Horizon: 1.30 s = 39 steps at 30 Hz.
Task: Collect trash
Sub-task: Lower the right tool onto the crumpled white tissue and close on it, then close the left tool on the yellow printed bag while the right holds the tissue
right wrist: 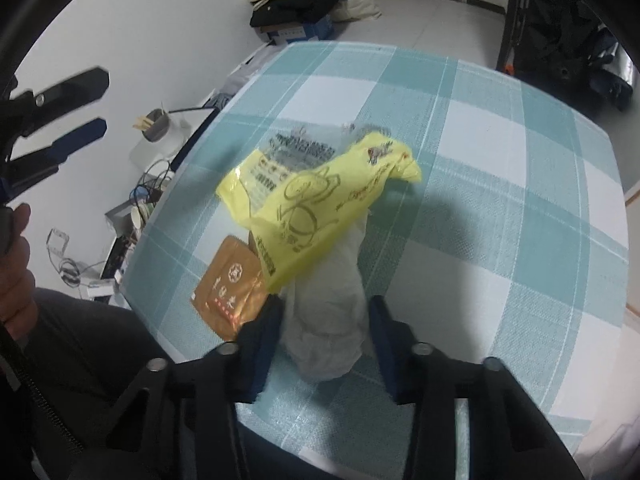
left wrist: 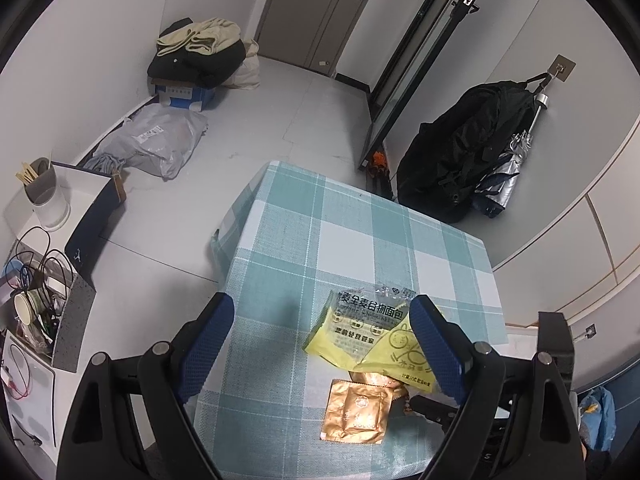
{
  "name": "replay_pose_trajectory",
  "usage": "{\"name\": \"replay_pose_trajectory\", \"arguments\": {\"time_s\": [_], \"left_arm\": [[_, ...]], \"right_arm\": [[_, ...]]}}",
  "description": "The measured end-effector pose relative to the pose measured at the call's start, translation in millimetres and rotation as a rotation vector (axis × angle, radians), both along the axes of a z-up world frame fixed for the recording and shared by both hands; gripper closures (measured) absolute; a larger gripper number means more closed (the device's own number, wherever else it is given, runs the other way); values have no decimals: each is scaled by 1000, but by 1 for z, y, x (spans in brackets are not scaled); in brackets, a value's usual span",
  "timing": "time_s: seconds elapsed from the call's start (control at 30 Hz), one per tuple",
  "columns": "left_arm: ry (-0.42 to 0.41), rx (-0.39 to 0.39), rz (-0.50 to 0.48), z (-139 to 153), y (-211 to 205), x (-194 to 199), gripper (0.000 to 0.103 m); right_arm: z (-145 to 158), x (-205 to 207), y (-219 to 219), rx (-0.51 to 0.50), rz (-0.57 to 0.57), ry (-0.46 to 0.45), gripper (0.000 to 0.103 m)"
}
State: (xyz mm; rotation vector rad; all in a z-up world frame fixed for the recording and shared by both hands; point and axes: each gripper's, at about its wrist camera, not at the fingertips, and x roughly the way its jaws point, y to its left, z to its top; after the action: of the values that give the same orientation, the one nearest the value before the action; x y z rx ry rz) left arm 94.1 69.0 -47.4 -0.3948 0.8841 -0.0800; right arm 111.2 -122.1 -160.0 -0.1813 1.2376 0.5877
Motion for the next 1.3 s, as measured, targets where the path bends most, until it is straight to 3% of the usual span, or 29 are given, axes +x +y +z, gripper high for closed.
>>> {"name": "replay_pose_trajectory", "arguments": {"time_s": [0.23,0.47,0.7,0.97,1.3], "left_arm": [[18,16,-2,-4,-4,4,16],[16,-4,-50,-10,-4,5,16],[180,-104,-82,-39,-9,26,16],[243,-88,-179,-52,-39,29,16],[248,-180,-267,-50,-62,32,16]], "right_arm": [[14,-3,-14,53,-32,-36,92],[28,-12,-26,66,-42,-89,93],[32,-12,-45,48,-92,-96,93],[11,-9,-67,-144,-150,-70,93],[14,-12,-83,-99,-165,-57,93]]}}
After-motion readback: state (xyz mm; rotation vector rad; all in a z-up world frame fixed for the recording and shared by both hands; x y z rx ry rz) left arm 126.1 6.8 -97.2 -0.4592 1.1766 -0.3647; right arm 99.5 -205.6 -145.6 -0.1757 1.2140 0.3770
